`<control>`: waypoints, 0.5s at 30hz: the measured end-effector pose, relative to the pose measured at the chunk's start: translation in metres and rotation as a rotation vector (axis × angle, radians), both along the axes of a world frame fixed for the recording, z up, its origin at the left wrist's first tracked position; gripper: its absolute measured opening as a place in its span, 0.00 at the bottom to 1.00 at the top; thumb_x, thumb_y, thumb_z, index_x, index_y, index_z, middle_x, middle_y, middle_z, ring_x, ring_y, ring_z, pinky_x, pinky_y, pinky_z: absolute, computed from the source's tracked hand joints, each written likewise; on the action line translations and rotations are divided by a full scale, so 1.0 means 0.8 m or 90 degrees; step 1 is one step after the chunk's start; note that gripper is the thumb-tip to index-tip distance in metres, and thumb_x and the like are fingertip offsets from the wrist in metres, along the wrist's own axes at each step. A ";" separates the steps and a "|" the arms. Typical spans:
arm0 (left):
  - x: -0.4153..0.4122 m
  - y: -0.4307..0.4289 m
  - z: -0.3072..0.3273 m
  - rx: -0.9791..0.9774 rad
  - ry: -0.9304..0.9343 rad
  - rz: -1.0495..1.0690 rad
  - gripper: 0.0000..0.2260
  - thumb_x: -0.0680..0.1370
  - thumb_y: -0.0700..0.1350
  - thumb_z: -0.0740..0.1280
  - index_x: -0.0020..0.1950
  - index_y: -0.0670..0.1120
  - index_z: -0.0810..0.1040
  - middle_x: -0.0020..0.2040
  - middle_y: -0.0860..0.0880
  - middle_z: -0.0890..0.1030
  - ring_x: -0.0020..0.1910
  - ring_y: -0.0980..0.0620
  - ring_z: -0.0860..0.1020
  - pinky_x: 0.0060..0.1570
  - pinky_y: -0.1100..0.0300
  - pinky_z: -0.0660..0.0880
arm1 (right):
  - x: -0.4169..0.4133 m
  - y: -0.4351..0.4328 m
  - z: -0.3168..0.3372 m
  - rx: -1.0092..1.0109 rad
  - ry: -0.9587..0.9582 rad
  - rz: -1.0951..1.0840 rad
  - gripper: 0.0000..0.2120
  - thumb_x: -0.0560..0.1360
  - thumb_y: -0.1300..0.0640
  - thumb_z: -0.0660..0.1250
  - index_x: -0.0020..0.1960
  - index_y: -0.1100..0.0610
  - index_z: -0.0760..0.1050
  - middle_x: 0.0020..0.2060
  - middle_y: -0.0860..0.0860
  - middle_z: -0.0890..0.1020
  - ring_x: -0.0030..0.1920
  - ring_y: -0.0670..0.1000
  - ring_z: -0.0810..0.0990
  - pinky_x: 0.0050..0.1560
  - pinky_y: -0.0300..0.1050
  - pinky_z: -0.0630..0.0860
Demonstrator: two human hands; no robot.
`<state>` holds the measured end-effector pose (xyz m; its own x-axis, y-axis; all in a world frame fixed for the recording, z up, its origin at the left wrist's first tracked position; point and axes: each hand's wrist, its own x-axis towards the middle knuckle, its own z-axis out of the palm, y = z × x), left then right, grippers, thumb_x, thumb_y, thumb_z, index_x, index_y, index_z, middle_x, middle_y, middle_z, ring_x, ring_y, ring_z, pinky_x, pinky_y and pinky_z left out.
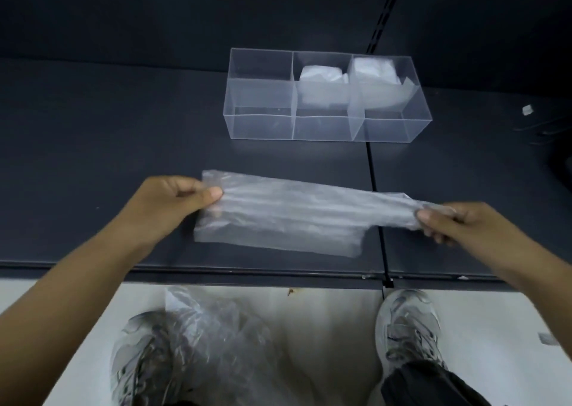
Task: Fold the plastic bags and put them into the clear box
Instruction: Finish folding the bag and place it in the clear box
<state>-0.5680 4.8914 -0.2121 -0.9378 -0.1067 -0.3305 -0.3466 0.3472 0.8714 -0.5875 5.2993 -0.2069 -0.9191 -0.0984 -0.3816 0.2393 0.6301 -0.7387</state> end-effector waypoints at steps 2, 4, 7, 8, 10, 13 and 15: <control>-0.020 0.006 -0.018 -0.026 -0.010 0.019 0.06 0.72 0.51 0.73 0.37 0.52 0.85 0.37 0.55 0.85 0.36 0.64 0.81 0.41 0.70 0.71 | -0.013 -0.003 -0.026 0.044 -0.011 -0.071 0.17 0.73 0.48 0.71 0.33 0.59 0.78 0.25 0.48 0.77 0.26 0.43 0.71 0.32 0.36 0.69; -0.033 0.009 -0.033 -0.069 -0.010 0.052 0.07 0.73 0.51 0.73 0.36 0.50 0.84 0.35 0.55 0.84 0.34 0.64 0.80 0.40 0.68 0.71 | -0.022 -0.006 -0.044 0.083 0.000 -0.100 0.17 0.74 0.50 0.71 0.31 0.59 0.76 0.24 0.48 0.76 0.25 0.45 0.69 0.32 0.41 0.69; -0.034 0.016 -0.039 -0.233 0.052 0.087 0.04 0.74 0.49 0.72 0.44 0.50 0.81 0.38 0.55 0.82 0.37 0.59 0.79 0.39 0.68 0.70 | -0.032 -0.010 -0.052 0.116 0.056 -0.130 0.19 0.73 0.48 0.70 0.29 0.59 0.75 0.22 0.47 0.74 0.22 0.43 0.68 0.31 0.42 0.68; -0.029 0.020 -0.037 -0.326 0.114 0.091 0.06 0.74 0.48 0.71 0.48 0.48 0.80 0.40 0.54 0.79 0.40 0.55 0.77 0.42 0.65 0.69 | -0.034 -0.013 -0.051 0.132 0.076 -0.125 0.20 0.73 0.48 0.71 0.28 0.58 0.74 0.20 0.46 0.74 0.21 0.42 0.68 0.29 0.38 0.67; -0.018 0.031 -0.031 -0.436 0.281 0.047 0.09 0.76 0.45 0.69 0.54 0.45 0.79 0.44 0.50 0.76 0.45 0.49 0.74 0.48 0.62 0.67 | -0.036 -0.020 -0.049 0.153 0.097 -0.116 0.19 0.72 0.49 0.71 0.27 0.57 0.73 0.21 0.47 0.75 0.23 0.42 0.70 0.28 0.35 0.66; -0.004 0.054 -0.024 -0.484 0.421 -0.137 0.08 0.78 0.39 0.65 0.53 0.41 0.81 0.50 0.44 0.79 0.49 0.45 0.76 0.52 0.57 0.71 | -0.036 -0.029 -0.041 0.206 0.081 -0.120 0.14 0.71 0.50 0.73 0.34 0.57 0.75 0.29 0.50 0.77 0.33 0.50 0.75 0.33 0.42 0.67; 0.004 0.068 -0.031 -0.516 0.394 -0.247 0.10 0.77 0.36 0.66 0.57 0.39 0.81 0.56 0.41 0.81 0.55 0.41 0.79 0.59 0.51 0.72 | -0.031 -0.044 -0.028 0.320 0.118 -0.127 0.09 0.71 0.52 0.73 0.45 0.56 0.76 0.40 0.51 0.79 0.43 0.55 0.78 0.38 0.45 0.70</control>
<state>-0.5649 4.9454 -0.2368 -0.9343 0.2585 0.2453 0.3297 0.8883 0.3196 -0.6124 5.2644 -0.2289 -0.9574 0.2359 -0.1667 0.2844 0.8707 -0.4013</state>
